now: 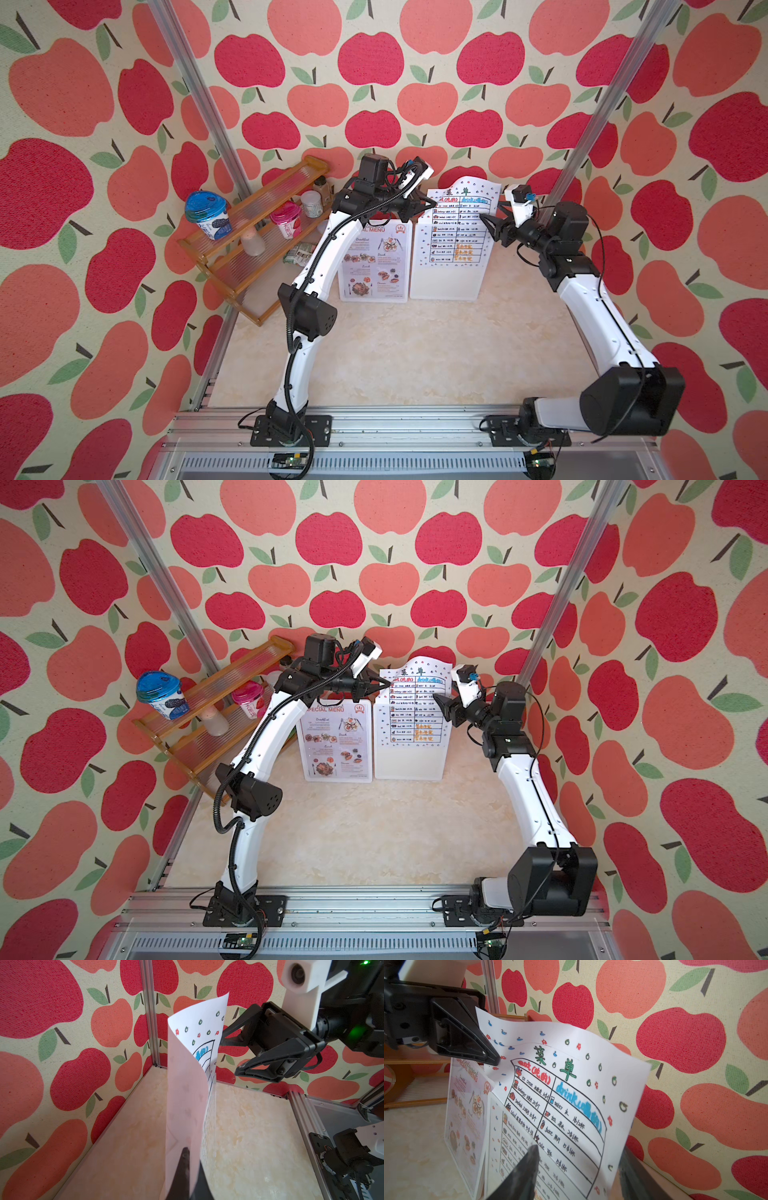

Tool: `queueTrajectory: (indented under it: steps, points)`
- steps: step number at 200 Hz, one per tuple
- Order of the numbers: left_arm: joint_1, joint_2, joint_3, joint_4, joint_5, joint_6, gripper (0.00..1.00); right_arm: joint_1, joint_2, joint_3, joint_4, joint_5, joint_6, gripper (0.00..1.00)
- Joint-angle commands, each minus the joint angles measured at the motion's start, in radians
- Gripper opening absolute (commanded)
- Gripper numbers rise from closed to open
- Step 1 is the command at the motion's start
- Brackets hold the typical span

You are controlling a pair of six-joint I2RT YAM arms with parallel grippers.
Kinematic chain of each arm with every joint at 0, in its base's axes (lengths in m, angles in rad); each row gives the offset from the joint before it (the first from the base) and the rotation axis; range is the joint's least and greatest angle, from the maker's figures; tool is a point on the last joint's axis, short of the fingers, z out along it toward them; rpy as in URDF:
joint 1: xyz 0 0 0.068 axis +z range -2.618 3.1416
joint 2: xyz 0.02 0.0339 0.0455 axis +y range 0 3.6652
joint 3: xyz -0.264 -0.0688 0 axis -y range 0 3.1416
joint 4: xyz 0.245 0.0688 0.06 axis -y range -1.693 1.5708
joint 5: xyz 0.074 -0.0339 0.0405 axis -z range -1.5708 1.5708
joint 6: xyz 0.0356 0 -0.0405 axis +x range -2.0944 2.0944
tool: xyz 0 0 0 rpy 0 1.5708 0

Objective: Insert the menus into the narrow rack
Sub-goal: Insert the menu into the narrow rack.

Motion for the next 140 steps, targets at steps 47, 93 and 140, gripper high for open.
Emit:
queueTrajectory:
  steps: [47,93,140]
  points:
    - [-0.007,-0.042,-0.037,-0.030,0.031,0.030,0.00,0.196,-0.036,0.173,-0.109,0.498,0.017,0.99]
    - [-0.006,-0.079,-0.088,-0.011,0.021,0.040,0.00,0.274,0.102,0.390,-0.162,0.736,0.023,0.99]
    - [-0.005,-0.088,-0.088,-0.016,0.003,0.050,0.01,0.297,0.342,0.709,-0.346,0.817,-0.023,0.99]
